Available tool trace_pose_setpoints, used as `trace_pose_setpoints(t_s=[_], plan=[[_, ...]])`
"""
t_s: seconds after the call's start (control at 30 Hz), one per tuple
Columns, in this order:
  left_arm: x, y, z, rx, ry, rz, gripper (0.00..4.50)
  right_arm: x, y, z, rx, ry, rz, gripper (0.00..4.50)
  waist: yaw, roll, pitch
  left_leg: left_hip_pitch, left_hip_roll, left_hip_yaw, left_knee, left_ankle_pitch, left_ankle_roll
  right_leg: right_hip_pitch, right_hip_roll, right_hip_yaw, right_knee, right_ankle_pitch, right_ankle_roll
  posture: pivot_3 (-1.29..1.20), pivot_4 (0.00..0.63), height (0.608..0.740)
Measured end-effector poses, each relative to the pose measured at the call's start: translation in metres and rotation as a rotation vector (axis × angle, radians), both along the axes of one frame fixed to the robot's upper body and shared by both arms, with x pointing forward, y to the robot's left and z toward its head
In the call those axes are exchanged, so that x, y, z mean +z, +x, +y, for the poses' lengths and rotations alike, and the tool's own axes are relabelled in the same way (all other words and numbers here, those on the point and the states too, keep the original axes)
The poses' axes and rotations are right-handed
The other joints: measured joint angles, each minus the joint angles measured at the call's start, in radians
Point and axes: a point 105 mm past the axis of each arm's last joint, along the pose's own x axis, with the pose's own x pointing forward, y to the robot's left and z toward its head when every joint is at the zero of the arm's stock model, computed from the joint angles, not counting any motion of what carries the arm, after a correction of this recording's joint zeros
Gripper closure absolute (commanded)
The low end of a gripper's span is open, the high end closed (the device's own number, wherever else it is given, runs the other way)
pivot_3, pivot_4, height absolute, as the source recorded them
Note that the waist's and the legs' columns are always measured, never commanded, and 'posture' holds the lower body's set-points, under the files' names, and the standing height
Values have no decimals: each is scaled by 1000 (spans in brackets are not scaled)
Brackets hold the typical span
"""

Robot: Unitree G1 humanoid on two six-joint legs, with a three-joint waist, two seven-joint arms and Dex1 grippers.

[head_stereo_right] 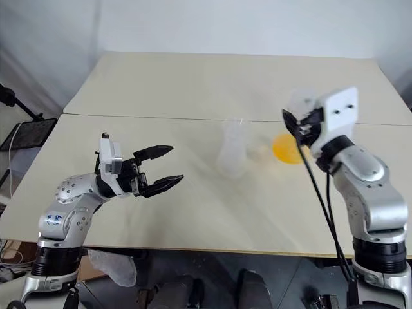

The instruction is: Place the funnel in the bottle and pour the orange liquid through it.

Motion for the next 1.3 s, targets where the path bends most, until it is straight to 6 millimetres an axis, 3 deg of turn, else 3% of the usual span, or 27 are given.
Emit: trace_pose_setpoints(t_s=[0.23, 0.9, 1.3], plan=[[0, 0, -1, -2, -6, -5, 0, -13, 4, 35, -15, -374, -141, 2061, 1, 0, 0, -2, -3, 1, 0, 0, 0, 0, 0, -4, -4, 1, 3, 0, 150, 740], [0, 2, -5, 15, -35, -4, 0, -4, 5, 48, -77, -906, -490, 2061, -3, 0, 0, -1, -1, 2, 0, 0, 0, 0, 1, -5, -4, 1, 3, 0, 150, 740], [0, 3, -5, 25, -42, -3, 0, -9, 5, 49, -87, -1064, -564, 2061, -4, 0, 0, -1, -1, 2, 0, 0, 0, 0, 1, -4, -4, 1, 3, 0, 150, 740]])
